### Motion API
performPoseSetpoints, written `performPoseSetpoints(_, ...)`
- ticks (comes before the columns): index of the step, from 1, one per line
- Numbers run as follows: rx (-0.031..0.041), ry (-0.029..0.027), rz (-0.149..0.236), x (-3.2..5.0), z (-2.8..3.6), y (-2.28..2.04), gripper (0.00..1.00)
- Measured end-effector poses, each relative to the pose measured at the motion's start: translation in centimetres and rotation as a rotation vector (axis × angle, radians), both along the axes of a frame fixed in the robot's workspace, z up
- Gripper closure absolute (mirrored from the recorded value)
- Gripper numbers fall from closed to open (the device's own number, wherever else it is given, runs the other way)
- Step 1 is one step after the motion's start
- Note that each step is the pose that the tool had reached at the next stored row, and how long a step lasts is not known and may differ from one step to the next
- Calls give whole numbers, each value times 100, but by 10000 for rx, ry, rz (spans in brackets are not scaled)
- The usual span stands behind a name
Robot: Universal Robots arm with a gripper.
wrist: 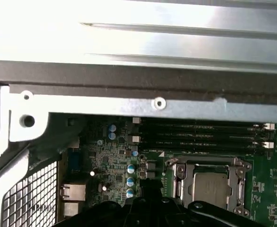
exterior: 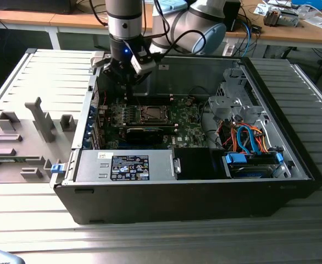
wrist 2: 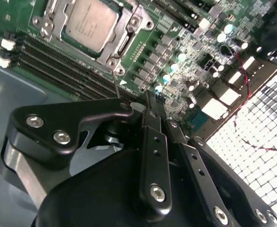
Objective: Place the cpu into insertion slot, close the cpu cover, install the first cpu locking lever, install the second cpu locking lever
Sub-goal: 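Install the first cpu locking lever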
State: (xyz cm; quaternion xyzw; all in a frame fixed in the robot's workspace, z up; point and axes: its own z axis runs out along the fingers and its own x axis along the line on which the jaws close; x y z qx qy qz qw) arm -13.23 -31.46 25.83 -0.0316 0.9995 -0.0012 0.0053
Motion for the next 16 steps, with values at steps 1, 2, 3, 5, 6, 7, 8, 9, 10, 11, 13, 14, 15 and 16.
performPoseSetpoints(1,1,0,94,-2,-5,26,89)
performPoseSetpoints(2,4,-1,181,-4,-9,48,89)
performPoseSetpoints(3,6,-1,274,-6,-14,75,89)
performPoseSetpoints(5,7,-2,399,-6,-23,132,89)
performPoseSetpoints(6,6,-1,420,-7,-23,136,89)
performPoseSetpoints(7,6,-1,422,-6,-23,136,89)
performPoseSetpoints(8,7,0,422,-6,-23,137,89)
performPoseSetpoints(9,7,-1,421,-6,-23,137,89)
performPoseSetpoints(10,6,0,422,-6,-23,137,89)
performPoseSetpoints(11,6,0,422,-5,-23,137,89)
performPoseSetpoints(13,7,-1,426,7,-23,137,89)
performPoseSetpoints(14,7,0,427,14,-23,137,89)
performPoseSetpoints(15,6,0,427,18,-22,137,89)
performPoseSetpoints(16,6,0,427,22,-23,136,89)
